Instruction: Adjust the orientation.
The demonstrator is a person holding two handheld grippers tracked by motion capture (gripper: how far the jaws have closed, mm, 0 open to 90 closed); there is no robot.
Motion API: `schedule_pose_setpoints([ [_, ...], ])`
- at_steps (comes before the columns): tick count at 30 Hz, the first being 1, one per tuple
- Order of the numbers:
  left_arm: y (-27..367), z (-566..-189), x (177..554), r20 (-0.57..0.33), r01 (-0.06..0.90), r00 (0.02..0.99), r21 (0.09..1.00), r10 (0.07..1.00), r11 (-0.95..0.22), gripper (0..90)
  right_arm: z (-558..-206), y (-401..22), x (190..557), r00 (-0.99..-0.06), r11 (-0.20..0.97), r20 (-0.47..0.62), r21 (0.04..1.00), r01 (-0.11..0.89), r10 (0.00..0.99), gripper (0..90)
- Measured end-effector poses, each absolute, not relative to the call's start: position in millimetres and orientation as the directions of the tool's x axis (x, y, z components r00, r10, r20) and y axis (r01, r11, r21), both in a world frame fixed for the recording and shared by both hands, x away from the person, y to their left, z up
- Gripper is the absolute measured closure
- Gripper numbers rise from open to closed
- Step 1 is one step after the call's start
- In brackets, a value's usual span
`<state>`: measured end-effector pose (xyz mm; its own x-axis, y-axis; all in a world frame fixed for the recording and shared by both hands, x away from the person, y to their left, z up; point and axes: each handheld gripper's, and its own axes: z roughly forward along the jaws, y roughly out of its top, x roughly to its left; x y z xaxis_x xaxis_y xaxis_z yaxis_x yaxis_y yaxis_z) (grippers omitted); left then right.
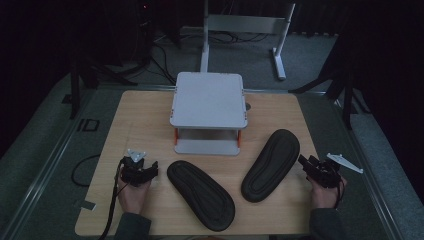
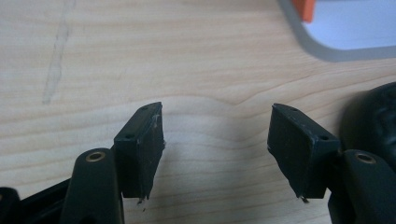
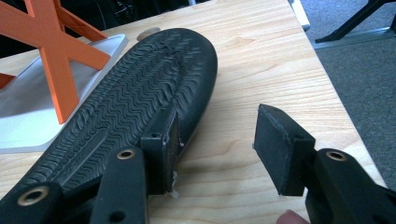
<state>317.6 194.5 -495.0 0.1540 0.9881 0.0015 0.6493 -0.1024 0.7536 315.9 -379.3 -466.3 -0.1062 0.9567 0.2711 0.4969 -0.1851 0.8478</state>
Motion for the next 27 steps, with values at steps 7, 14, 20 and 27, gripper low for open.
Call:
schedule_pose_setpoints([
  [7, 194, -492, 310, 0.021, 0.64, 0.153, 0.76, 0.988, -0.115, 36.1, -469, -384, 313, -0.099, -0.188, 0.275, 0.838, 0.513, 0.956, 49.5],
  [14, 194, -490, 306, 0.027, 0.636, 0.156, 0.763, 0.987, -0.121, 36.1, -476, -383, 313, -0.104, -0.17, 0.272, 0.811, 0.56, 0.957, 49.5],
  [20, 192, -490, 305, 0.031, 0.634, 0.16, 0.763, 0.987, -0.127, 36.1, -481, -381, 315, -0.11, -0.155, 0.272, 0.787, 0.597, 0.956, 49.2],
  [27, 191, -490, 304, 0.029, 0.631, 0.162, 0.766, 0.986, -0.126, 36.1, -491, -376, 323, -0.122, -0.125, 0.275, 0.732, 0.67, 0.954, 48.6],
])
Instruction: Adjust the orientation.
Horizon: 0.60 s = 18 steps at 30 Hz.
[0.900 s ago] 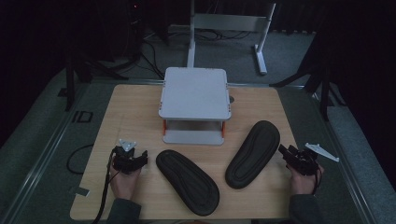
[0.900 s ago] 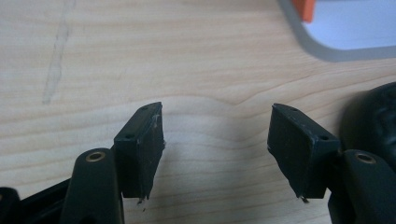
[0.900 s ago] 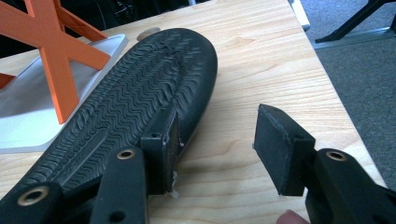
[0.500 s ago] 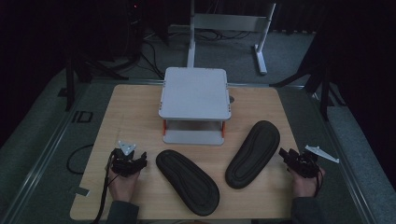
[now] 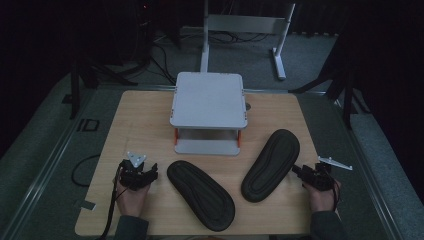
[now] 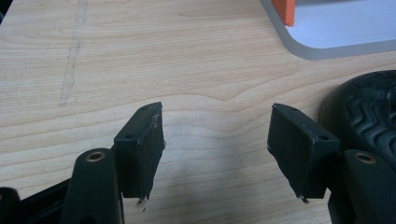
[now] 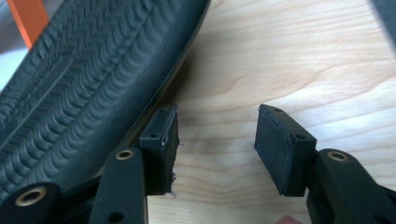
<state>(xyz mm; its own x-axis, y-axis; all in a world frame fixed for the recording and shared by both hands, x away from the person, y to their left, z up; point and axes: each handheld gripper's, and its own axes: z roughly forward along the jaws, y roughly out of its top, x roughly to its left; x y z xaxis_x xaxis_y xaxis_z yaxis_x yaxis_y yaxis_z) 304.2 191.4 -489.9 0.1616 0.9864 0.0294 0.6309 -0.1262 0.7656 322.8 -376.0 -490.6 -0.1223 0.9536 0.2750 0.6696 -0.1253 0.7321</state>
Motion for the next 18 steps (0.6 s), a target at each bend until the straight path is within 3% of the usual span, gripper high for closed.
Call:
schedule_pose_setpoints([
  [18, 188, -491, 304, 0.041, 0.628, 0.165, 0.766, 0.985, -0.137, 36.0, -477, -345, 326, -0.269, -0.053, 0.278, 0.78, 0.623, 0.922, 47.3],
])
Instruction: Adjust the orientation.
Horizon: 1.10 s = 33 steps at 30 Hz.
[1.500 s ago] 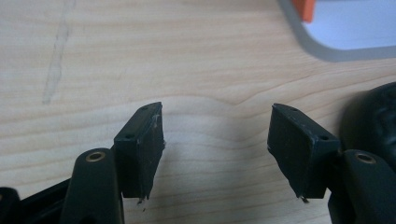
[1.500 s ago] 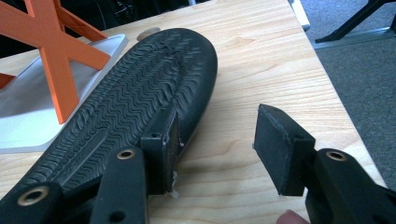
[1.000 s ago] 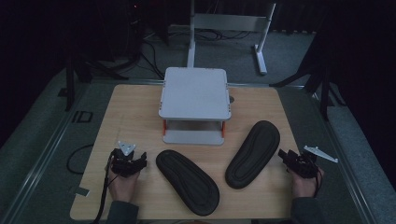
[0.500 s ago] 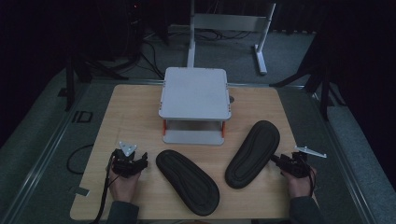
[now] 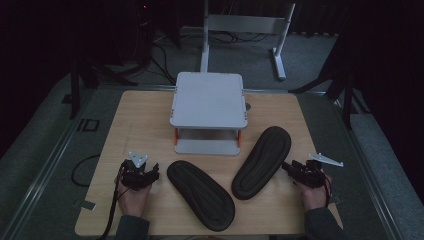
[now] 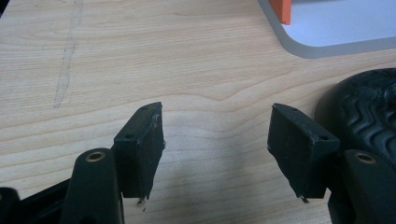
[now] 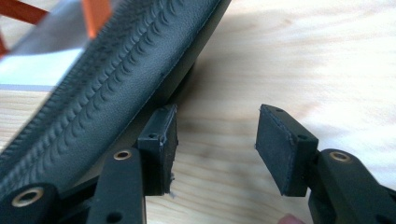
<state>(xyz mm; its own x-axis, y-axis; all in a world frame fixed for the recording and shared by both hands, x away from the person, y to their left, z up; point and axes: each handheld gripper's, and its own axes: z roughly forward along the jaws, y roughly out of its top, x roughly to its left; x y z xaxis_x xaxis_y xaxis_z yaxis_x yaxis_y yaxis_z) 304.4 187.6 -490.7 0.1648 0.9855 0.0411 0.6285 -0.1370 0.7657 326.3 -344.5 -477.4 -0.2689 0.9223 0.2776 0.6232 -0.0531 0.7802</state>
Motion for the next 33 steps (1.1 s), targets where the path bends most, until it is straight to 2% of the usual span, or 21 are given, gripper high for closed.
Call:
schedule_pose_setpoints([
  [5, 186, -487, 303, 0.038, 0.61, 0.17, 0.781, 0.985, -0.135, 36.2, -469, -336, 330, -0.311, -0.05, 0.288, 0.801, 0.597, 0.906, 46.4],
  [14, 170, -465, 297, 0.044, 0.553, 0.244, 0.814, 0.969, -0.176, 37.3, -463, -315, 338, -0.388, 0.012, 0.263, 0.815, 0.58, 0.883, 44.5],
  [19, 156, -445, 298, 0.062, 0.516, 0.309, 0.827, 0.949, -0.223, 37.3, -460, -304, 341, -0.42, 0.04, 0.25, 0.82, 0.57, 0.872, 44.0],
  [24, 136, -429, 298, 0.044, 0.481, 0.395, 0.841, 0.918, -0.248, 37.3, -459, -294, 344, -0.44, 0.058, 0.242, 0.822, 0.567, 0.865, 44.0],
  [33, 94, -417, 299, 0.054, 0.432, 0.508, 0.848, 0.86, -0.308, 37.3, -465, -283, 354, -0.455, 0.093, 0.226, 0.811, 0.577, 0.861, 42.5],
])
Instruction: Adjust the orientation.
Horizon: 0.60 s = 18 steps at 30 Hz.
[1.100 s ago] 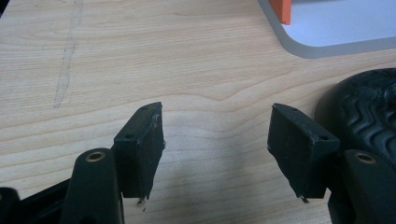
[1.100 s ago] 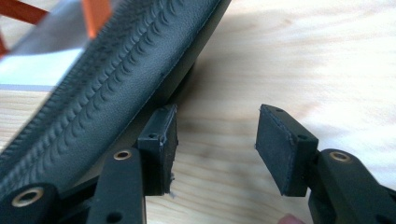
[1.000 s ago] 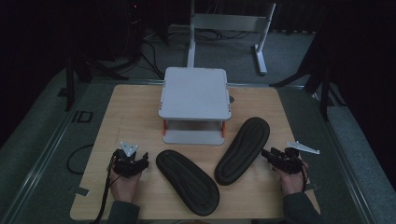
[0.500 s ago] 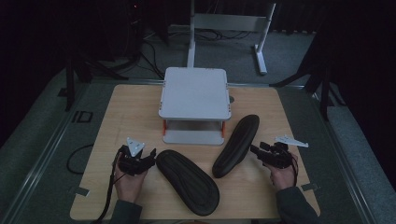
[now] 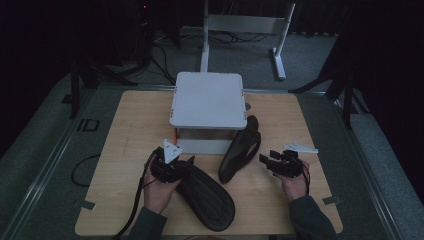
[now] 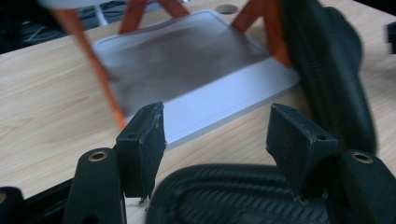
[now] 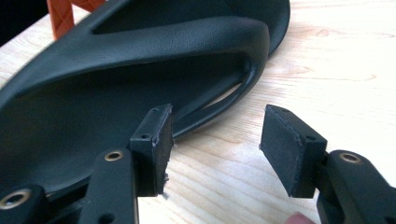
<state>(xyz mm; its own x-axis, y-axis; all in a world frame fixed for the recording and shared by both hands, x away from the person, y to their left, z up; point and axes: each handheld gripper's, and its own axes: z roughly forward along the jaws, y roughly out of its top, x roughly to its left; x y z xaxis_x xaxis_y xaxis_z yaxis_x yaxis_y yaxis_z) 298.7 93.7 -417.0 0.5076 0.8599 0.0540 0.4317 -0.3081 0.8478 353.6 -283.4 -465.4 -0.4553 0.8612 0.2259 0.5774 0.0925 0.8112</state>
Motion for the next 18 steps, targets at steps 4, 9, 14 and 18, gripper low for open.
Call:
schedule_pose_setpoints([
  [4, 84, -419, 300, 0.065, 0.425, 0.525, 0.844, 0.849, -0.327, 37.2, -471, -280, 368, -0.443, 0.093, 0.227, 0.801, 0.591, 0.867, 41.8],
  [9, 83, -422, 301, 0.066, 0.433, 0.527, 0.837, 0.847, -0.334, 37.2, -481, -276, 392, -0.409, 0.051, 0.274, 0.776, 0.629, 0.87, 41.4],
  [14, 87, -424, 302, 0.066, 0.436, 0.517, 0.838, 0.853, -0.329, 37.2, -488, -271, 407, -0.386, 0.024, 0.314, 0.748, 0.663, 0.867, 44.4],
  [18, 93, -426, 301, 0.065, 0.444, 0.507, 0.835, 0.859, -0.326, 37.2, -487, -272, 410, -0.351, 0.0, 0.313, 0.746, 0.666, 0.883, 64.7],
])
